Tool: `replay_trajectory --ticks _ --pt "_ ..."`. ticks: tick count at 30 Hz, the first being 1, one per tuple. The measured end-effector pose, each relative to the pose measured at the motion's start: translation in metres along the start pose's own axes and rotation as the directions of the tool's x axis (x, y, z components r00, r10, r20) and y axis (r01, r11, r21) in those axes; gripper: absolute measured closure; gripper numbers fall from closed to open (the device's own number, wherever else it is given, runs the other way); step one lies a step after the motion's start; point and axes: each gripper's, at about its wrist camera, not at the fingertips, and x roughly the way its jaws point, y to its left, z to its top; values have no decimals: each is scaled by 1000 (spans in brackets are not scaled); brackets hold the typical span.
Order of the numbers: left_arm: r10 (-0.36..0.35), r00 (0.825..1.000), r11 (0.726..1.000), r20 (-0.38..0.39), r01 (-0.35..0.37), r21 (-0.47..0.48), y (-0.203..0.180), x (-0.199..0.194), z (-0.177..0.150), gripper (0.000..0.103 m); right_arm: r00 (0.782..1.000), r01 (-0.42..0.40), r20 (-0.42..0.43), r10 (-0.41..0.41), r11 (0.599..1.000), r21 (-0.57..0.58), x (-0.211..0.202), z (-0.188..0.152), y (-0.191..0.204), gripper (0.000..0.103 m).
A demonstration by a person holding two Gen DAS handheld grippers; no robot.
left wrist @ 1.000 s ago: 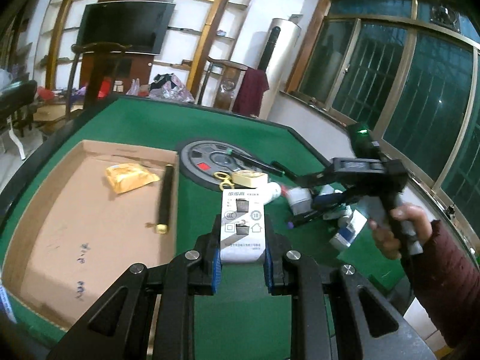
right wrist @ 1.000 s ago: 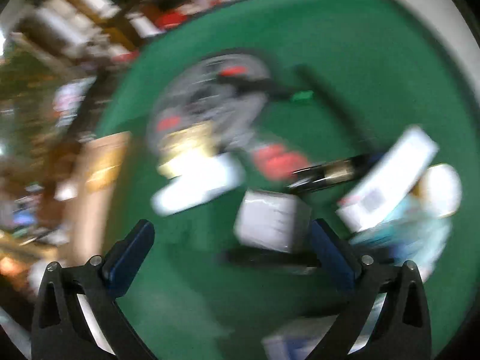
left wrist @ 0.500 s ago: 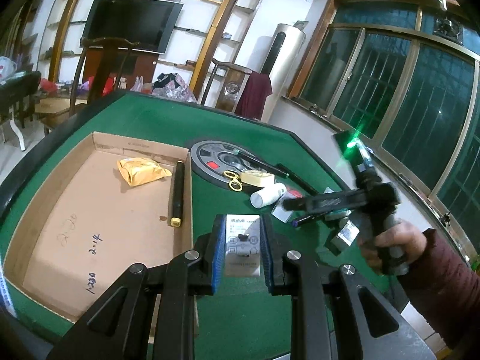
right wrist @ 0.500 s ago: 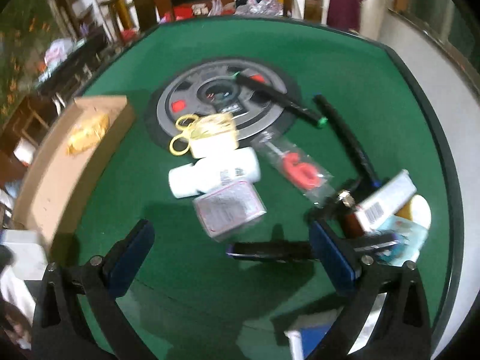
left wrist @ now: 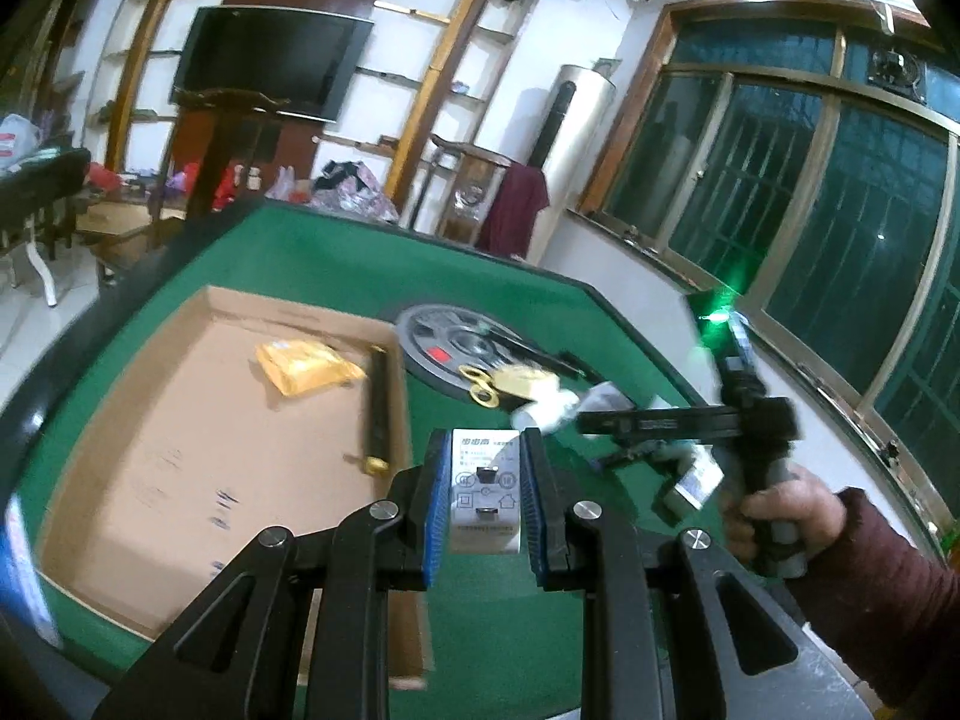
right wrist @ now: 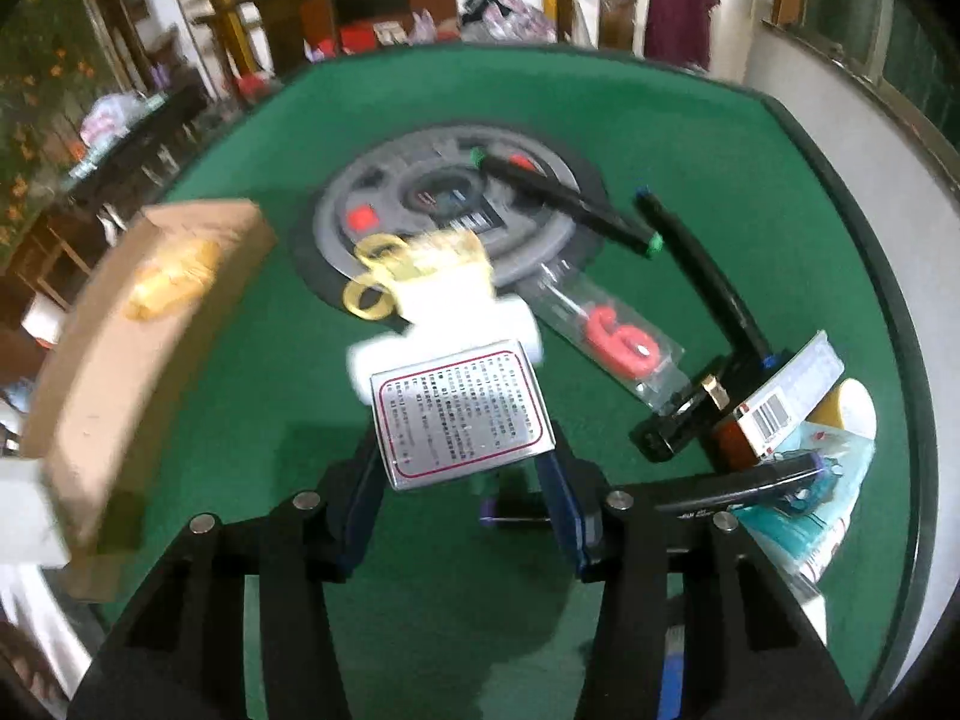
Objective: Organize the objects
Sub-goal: 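Carry the charger to the box with the left tool while the right tool grasps a white leaflet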
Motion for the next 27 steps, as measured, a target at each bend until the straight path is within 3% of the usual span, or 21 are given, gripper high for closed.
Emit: replay_trajectory --ticks 7,11,16,20,23,27 --pt "161 987 987 -25 -160 28 46 7 41 84 982 -185 35 188 980 -70 -18 32 68 55" --pt "198 975 980 -106 -199 1 84 39 59 84 972 -230 20 235 964 -136 -1 47 119 55" --pt "223 955 970 -194 -238 -55 128 84 68 84 966 -258 -44 255 948 -185 32 57 172 55" --pt "243 938 964 -248 -262 -45 142 115 73 84 960 -277 -108 259 935 -222 52 52 197 55" --pt "267 919 957 -291 -288 -29 147 138 73 84 960 -265 -156 233 933 -241 70 47 209 55" --pt "280 911 952 -303 -304 -34 151 153 76 84 970 -204 -185 161 948 -244 90 51 210 55"
